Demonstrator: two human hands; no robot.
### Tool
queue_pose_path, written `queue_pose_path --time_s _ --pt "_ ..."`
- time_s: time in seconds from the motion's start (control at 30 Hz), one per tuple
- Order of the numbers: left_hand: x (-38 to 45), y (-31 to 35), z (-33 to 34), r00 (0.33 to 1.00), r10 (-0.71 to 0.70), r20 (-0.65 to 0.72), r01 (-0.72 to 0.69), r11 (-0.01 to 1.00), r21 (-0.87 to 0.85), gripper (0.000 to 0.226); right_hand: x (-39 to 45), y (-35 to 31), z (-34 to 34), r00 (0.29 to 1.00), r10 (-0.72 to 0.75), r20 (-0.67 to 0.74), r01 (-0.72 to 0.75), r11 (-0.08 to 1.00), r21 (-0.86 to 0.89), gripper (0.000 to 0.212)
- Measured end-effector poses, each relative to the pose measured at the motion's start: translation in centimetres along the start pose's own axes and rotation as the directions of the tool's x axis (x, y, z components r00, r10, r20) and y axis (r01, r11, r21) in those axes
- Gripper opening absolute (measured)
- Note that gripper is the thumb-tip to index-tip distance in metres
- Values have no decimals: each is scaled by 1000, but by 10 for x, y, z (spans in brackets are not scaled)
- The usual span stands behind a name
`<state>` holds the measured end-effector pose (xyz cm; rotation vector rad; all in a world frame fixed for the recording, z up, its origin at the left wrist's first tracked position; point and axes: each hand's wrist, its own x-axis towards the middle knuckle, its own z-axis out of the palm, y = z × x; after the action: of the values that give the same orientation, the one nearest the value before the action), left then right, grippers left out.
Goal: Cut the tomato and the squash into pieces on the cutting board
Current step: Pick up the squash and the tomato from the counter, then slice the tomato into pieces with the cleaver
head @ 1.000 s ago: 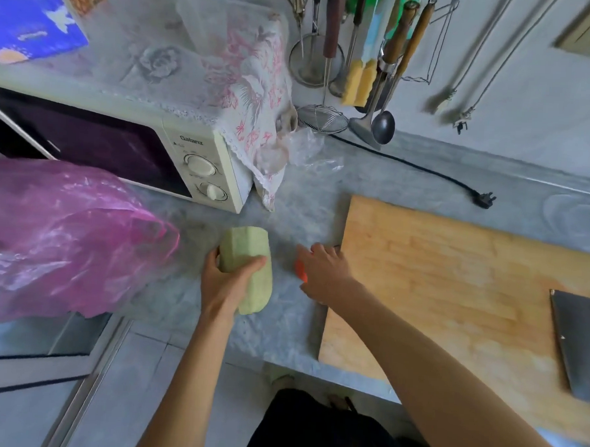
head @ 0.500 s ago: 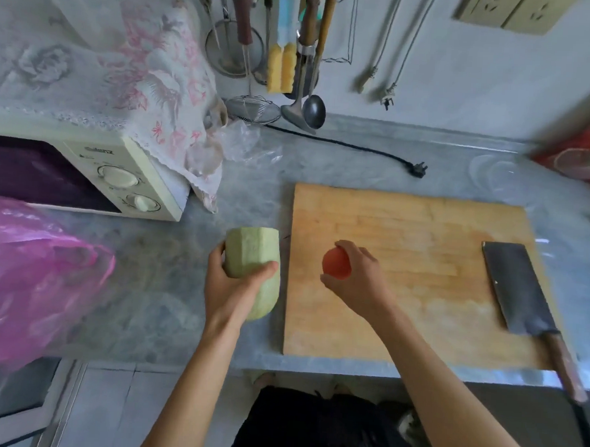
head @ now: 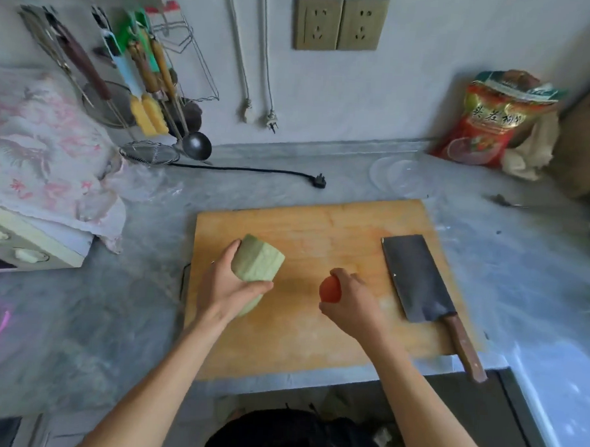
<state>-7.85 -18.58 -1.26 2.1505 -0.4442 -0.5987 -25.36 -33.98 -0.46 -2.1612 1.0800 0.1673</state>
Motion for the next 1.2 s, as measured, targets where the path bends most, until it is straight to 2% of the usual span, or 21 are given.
queue_pose_path --time_s 0.1,0.23,0.33,0.43,0.53,0.63,0.7,0.87,1.0,1.07,1.2 --pt "2 12 10 997 -59 -44 63 992 107 113 6 12 -6 998 -44 37 46 998 -51 69" --pt "0 25 27 974 -117 -192 161 959 233 102 15 26 -15 989 -114 99 123 987 -99 69" --pt "0 26 35 961 -189 -200 238 937 257 99 24 26 -18 976 -161 147 186 966 -178 65" --pt "-3 27 34 951 -221 -216 282 908 311 100 35 23 -22 967 -200 156 238 927 -289 52" --pt "-11 32 37 954 -60 -295 201 855 478 92 42 22 -28 965 -205 166 251 904 -346 41" --pt "-23 41 51 917 235 -322 -50 869 493 66 50 25 -29 960 -212 181 266 893 -364 45" --pt "-29 50 65 895 336 -292 -180 873 453 49 55 30 -29 958 -220 185 274 895 -353 52" --pt "-27 64 98 940 334 -74 -295 901 320 30 52 50 -44 964 -246 104 264 938 -224 71" --pt "-23 66 123 950 309 49 -311 919 243 25 42 87 -69 987 -159 -36 152 978 -142 55" --pt "-23 64 137 951 303 63 -309 927 212 27 35 107 -81 992 -90 -92 77 988 -136 44" --pt "-22 66 158 931 353 91 -364 890 274 40 14 147 -94 979 91 -182 -113 987 -113 32"
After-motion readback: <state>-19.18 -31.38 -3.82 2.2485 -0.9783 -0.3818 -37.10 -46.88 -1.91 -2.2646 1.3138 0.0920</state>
